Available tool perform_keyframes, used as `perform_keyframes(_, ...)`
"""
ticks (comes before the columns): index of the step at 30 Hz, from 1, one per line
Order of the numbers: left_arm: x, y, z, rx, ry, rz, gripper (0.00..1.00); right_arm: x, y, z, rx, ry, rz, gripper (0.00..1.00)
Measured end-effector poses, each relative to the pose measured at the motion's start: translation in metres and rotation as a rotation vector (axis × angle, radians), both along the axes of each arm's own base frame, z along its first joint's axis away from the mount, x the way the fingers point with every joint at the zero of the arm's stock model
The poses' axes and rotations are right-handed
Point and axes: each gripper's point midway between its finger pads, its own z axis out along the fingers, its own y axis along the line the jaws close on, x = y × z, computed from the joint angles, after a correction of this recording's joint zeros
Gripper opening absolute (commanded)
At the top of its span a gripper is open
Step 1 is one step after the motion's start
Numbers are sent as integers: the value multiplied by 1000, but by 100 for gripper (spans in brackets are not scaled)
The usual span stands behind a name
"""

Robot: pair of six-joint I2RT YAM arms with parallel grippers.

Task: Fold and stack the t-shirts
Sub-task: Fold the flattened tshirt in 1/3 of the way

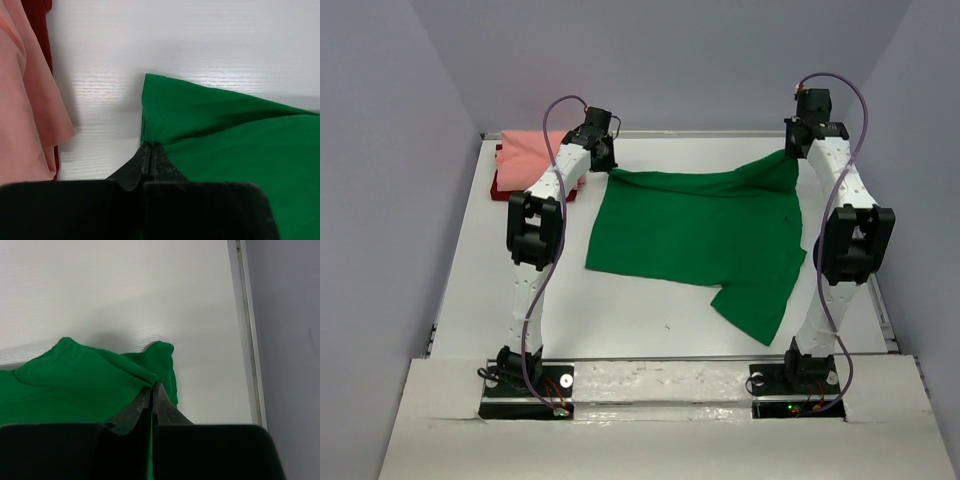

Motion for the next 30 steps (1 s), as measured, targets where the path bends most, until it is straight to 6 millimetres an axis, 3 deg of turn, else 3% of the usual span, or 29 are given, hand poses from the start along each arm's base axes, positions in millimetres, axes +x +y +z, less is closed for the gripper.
perform_keyframes(8,-1,0,-2,-1,5,-2,0,-26,0,-15,22,48,-16,0)
perform_keyframes(22,-27,8,-44,37,117,2,0,-65,13,4,73,19,-52,0)
perform_keyframes(30,-35,7,-51,38,145,6,0,-88,28,-25,90,106,-78,0)
